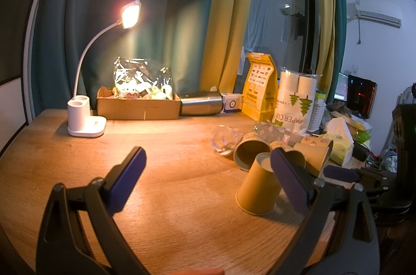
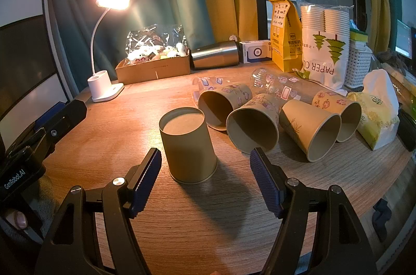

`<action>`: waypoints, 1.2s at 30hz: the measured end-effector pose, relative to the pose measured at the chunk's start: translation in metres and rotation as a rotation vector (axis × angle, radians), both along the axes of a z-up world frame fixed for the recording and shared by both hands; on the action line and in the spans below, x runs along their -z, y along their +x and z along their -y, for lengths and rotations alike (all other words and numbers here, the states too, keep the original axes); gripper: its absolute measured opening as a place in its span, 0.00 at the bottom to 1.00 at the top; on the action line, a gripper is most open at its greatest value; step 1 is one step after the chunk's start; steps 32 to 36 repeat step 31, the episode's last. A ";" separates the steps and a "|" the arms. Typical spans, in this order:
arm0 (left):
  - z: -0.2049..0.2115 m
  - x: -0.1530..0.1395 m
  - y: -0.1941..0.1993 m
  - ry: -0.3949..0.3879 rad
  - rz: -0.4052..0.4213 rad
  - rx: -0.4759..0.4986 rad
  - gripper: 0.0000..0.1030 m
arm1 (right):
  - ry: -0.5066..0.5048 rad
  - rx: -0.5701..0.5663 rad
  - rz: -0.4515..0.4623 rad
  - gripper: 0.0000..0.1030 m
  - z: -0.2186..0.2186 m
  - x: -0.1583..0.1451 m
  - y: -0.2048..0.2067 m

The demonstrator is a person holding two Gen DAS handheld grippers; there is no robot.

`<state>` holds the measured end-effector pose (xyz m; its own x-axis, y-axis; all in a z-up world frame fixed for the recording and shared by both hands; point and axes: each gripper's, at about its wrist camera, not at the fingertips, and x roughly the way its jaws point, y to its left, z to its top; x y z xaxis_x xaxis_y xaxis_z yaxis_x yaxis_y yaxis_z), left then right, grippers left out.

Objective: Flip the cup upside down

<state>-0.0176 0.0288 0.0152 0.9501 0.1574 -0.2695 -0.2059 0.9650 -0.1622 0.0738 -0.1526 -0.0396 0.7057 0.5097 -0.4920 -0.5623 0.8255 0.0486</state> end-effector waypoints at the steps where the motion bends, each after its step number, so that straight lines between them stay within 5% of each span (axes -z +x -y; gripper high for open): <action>1: 0.000 0.000 0.000 0.000 0.000 0.000 0.95 | 0.000 0.000 0.000 0.72 0.000 0.000 0.000; 36: 0.003 -0.005 -0.006 0.023 0.047 0.006 0.95 | -0.011 -0.011 0.000 0.72 -0.005 -0.003 0.001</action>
